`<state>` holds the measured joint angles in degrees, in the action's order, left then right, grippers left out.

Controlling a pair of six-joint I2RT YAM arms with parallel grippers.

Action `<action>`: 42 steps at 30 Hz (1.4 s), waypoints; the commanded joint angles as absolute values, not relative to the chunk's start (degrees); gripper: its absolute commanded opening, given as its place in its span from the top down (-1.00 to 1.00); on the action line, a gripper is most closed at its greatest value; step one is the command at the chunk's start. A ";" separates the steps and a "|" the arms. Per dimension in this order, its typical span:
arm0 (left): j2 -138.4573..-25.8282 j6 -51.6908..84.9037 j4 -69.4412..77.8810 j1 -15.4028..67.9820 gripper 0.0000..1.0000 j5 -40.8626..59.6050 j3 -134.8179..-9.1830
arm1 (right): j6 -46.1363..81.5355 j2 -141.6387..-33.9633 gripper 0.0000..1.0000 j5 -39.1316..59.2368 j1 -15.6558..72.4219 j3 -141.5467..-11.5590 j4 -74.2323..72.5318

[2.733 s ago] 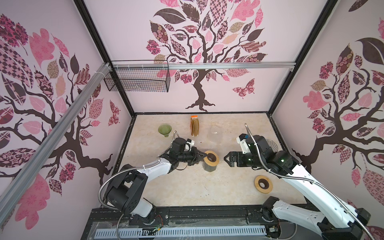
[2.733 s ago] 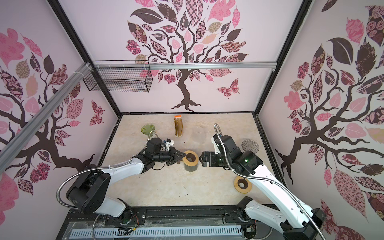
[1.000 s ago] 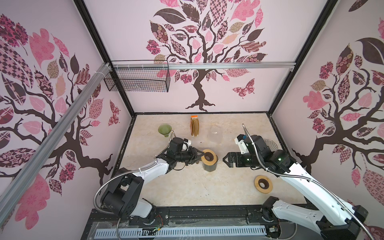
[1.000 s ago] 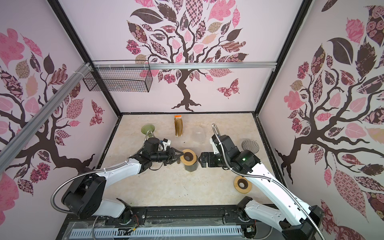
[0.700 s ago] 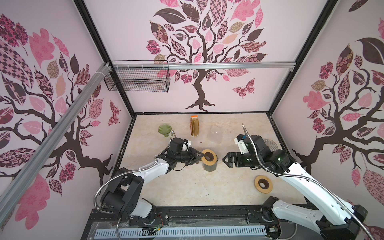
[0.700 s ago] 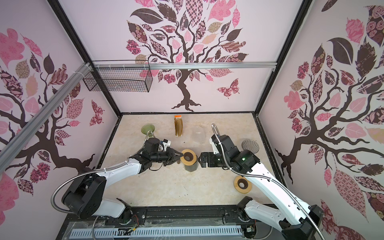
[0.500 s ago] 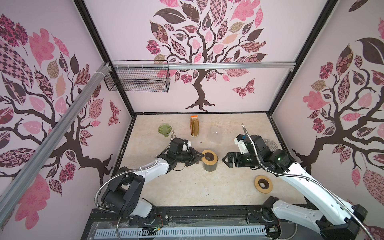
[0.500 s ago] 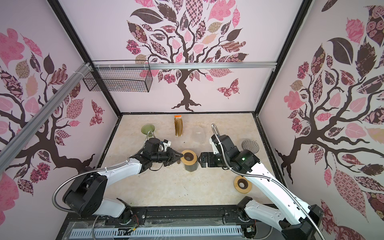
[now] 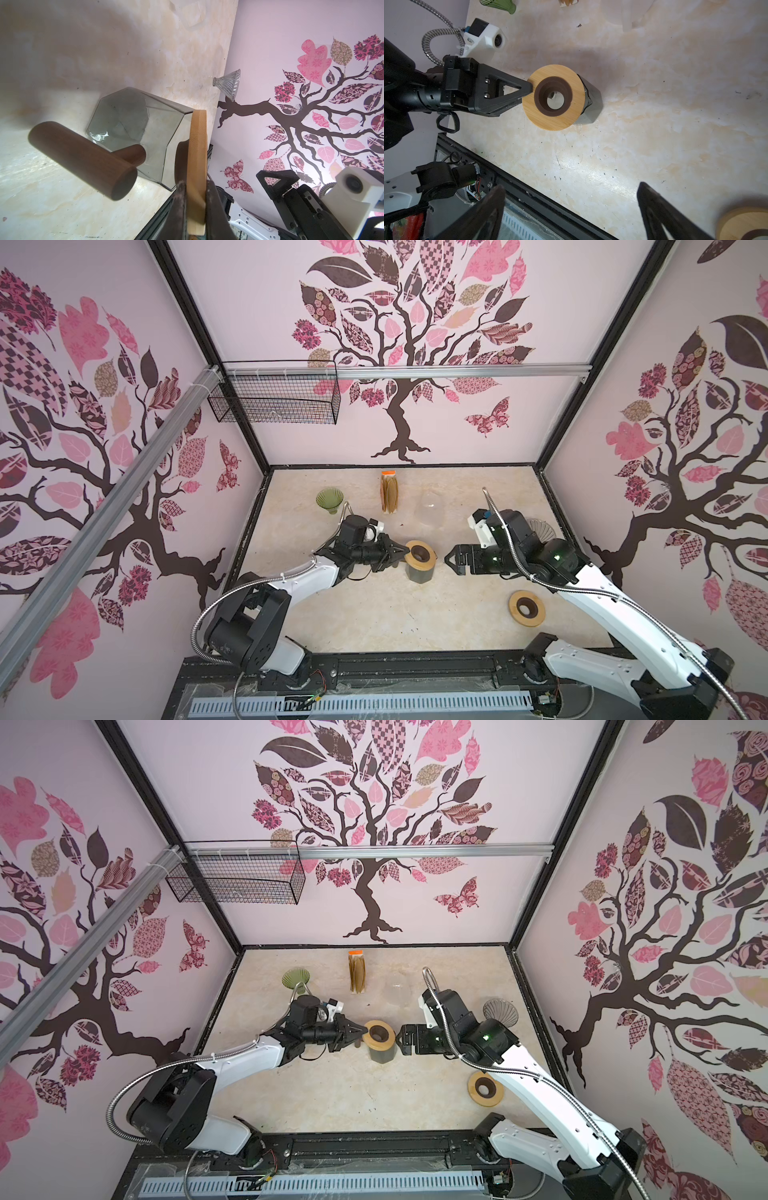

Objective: Place the coffee filter in the dripper
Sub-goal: 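Lower the wooden stand onto the pitcher mouth and settle it with the left gripper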

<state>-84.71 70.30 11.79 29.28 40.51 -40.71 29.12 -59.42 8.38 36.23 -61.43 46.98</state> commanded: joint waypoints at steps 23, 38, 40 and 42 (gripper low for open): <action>-87.80 70.62 15.34 30.63 0.98 42.82 -45.36 | 28.17 -60.34 -1.00 8.53 35.94 -60.78 46.82; -87.12 69.32 13.82 29.76 0.56 41.66 -43.42 | 27.93 -60.64 -1.00 8.60 35.94 -60.41 46.62; -86.92 69.25 13.54 29.61 0.54 41.57 -43.20 | 27.91 -60.65 -1.00 8.62 35.95 -60.27 46.50; -86.71 69.22 13.58 29.46 0.50 41.52 -42.81 | 27.84 -60.71 -1.00 8.71 35.93 -60.21 46.58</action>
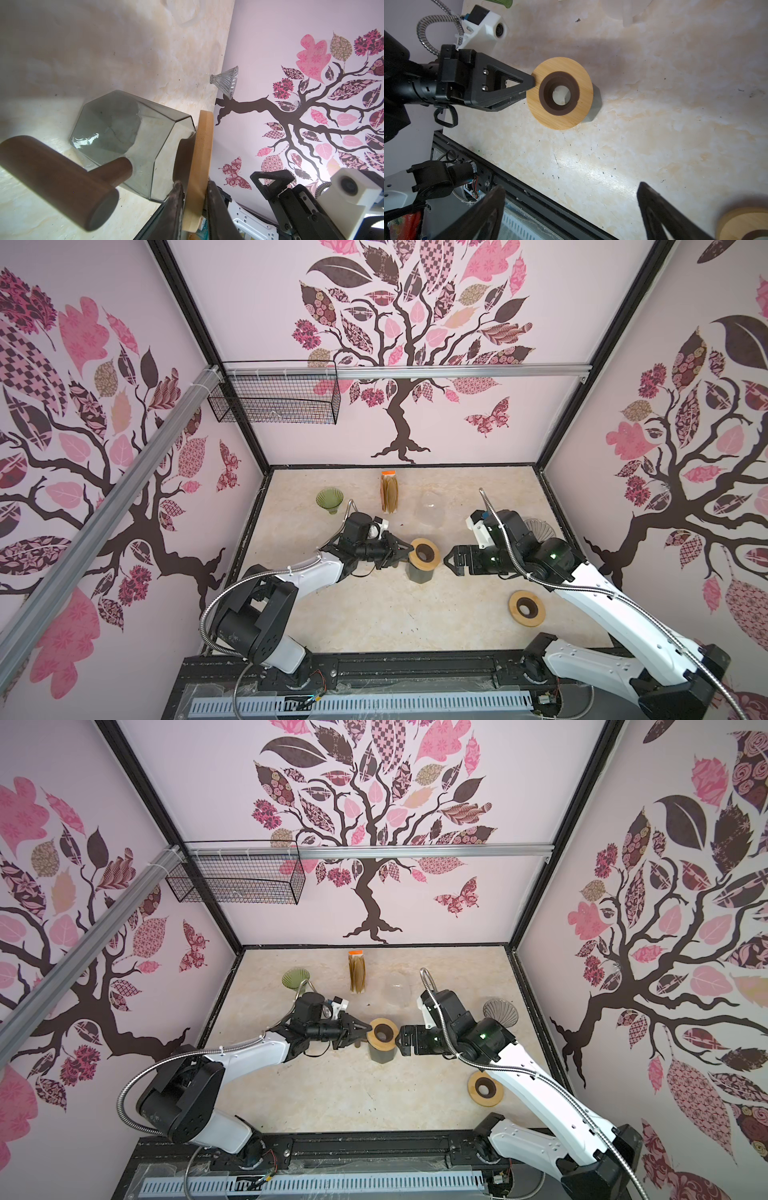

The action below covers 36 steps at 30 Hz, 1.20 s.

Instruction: Place the coffee filter in the dripper

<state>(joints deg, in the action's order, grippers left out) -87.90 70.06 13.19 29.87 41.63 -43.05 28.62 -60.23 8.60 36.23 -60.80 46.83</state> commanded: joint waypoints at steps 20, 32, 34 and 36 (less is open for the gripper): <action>-79.06 65.31 5.03 26.57 0.39 40.42 -43.33 | 26.78 -67.00 -1.00 7.41 35.94 -61.59 45.84; -62.44 48.99 -29.21 25.87 -0.96 19.03 -54.42 | 26.48 -77.45 -0.99 10.53 35.95 -64.42 38.35; -60.00 48.16 -31.78 25.45 -0.96 16.27 -55.98 | 26.78 -79.29 -1.00 10.70 35.94 -64.76 37.12; -58.54 47.54 -33.50 25.05 -0.96 14.05 -57.63 | 27.36 -80.80 -1.00 11.11 35.88 -64.92 36.03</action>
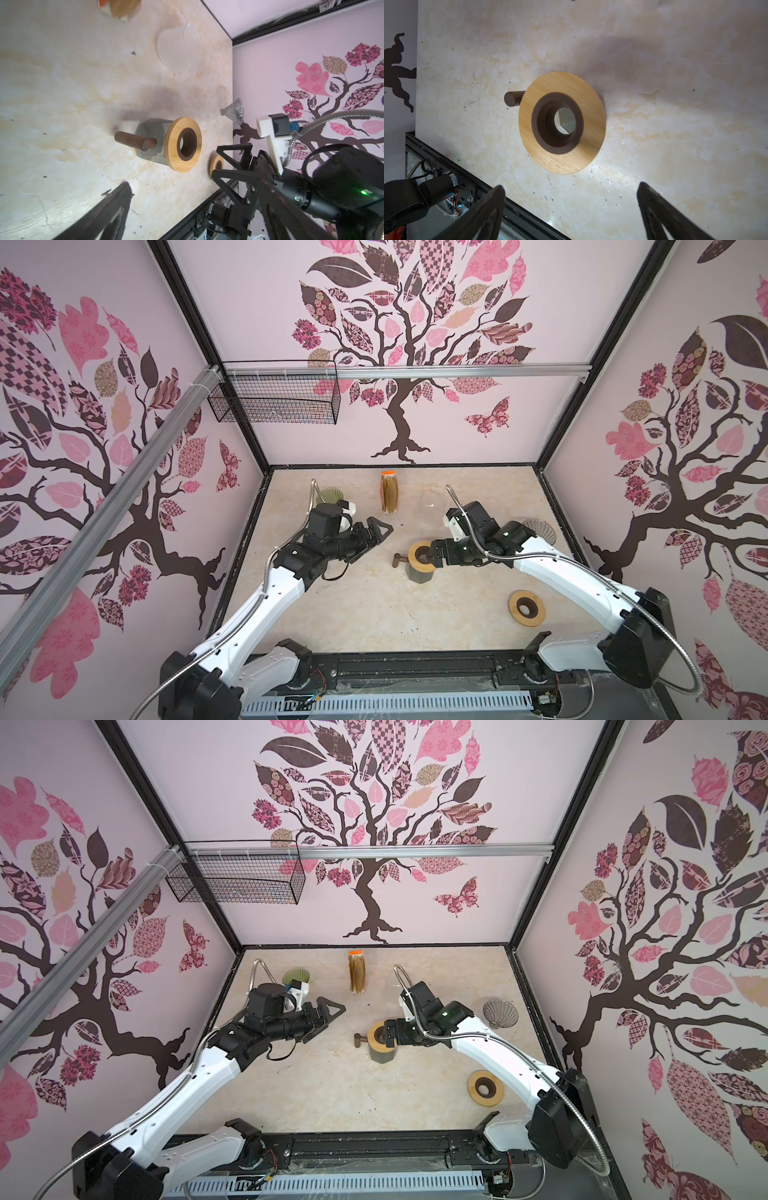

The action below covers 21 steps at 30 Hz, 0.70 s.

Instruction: Place the coffee filter in the dripper

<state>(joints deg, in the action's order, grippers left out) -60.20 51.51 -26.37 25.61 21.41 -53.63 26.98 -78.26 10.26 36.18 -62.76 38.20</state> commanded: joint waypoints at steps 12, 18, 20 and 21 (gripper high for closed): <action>-59.94 43.16 -39.77 24.29 -0.96 10.08 -64.83 | 29.05 -86.46 -1.00 14.44 35.94 -66.57 33.19; -59.91 43.59 -39.20 24.17 -0.96 10.58 -63.01 | 29.53 -87.25 -1.00 16.69 35.92 -66.89 32.50; -59.68 43.64 -39.20 24.15 -0.96 10.45 -62.67 | 29.68 -87.39 -0.99 16.92 35.92 -66.98 32.52; -59.61 43.68 -39.24 24.06 -0.96 10.44 -62.58 | 29.66 -87.33 -1.00 17.03 35.89 -66.92 32.40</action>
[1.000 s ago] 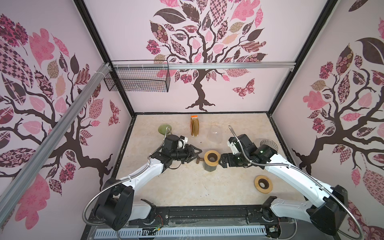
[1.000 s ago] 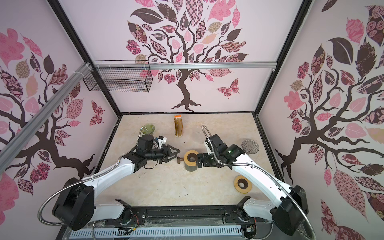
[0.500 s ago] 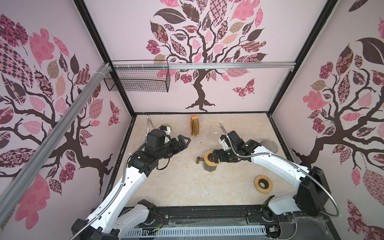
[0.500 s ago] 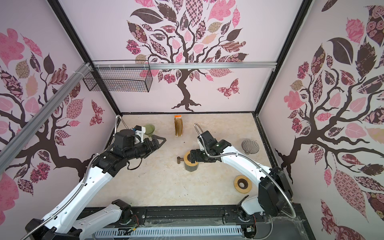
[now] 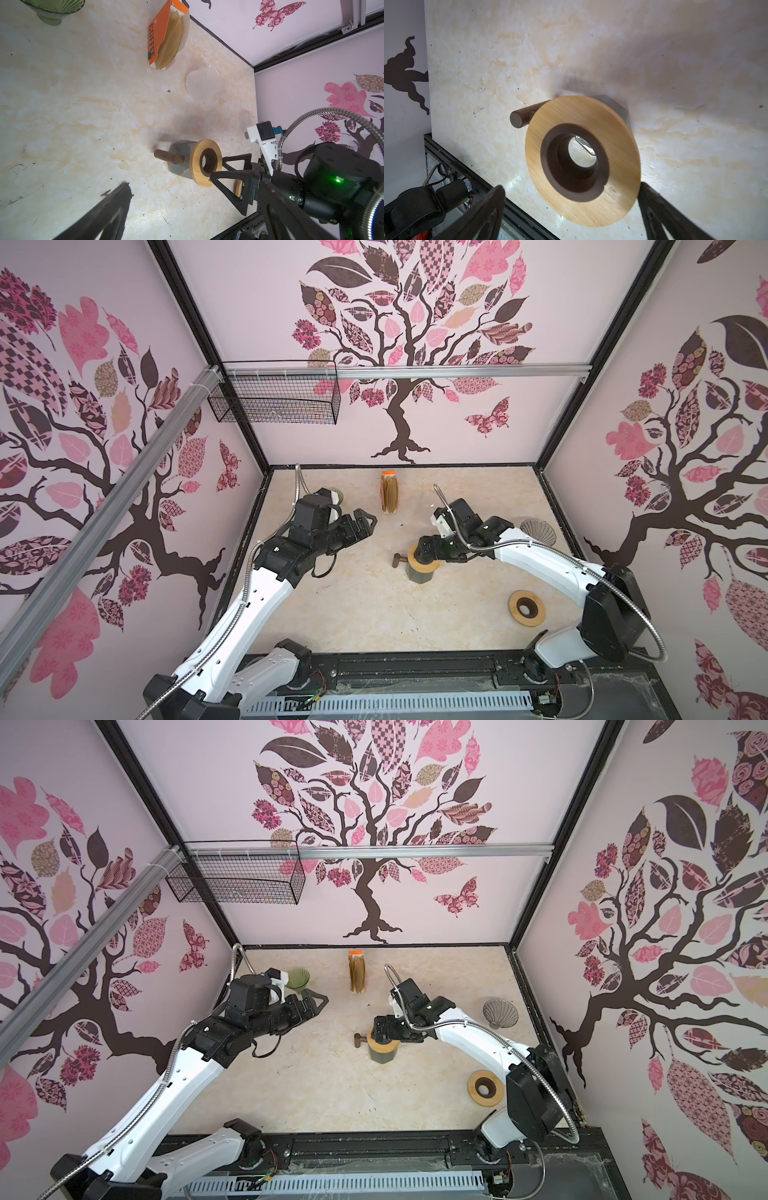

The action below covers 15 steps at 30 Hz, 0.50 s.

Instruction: Place the coffee filter in the dripper

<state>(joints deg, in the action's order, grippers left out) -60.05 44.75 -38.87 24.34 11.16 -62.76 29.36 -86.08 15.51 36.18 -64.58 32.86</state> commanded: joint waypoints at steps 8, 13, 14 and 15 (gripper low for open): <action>-59.24 44.12 -39.28 23.99 -0.96 10.29 -61.79 | 29.47 -87.08 -1.00 17.67 35.92 -67.13 31.81; -59.74 44.31 -39.75 23.90 -0.96 9.80 -61.87 | 28.93 -86.37 -1.00 15.11 35.94 -67.75 32.95; -59.89 44.30 -40.05 23.90 -0.96 9.66 -62.24 | 28.92 -86.27 -1.00 13.76 35.88 -68.19 33.85; -60.09 44.18 -40.37 23.78 -0.96 9.38 -62.41 | 28.84 -86.10 -1.00 12.19 35.93 -68.70 34.88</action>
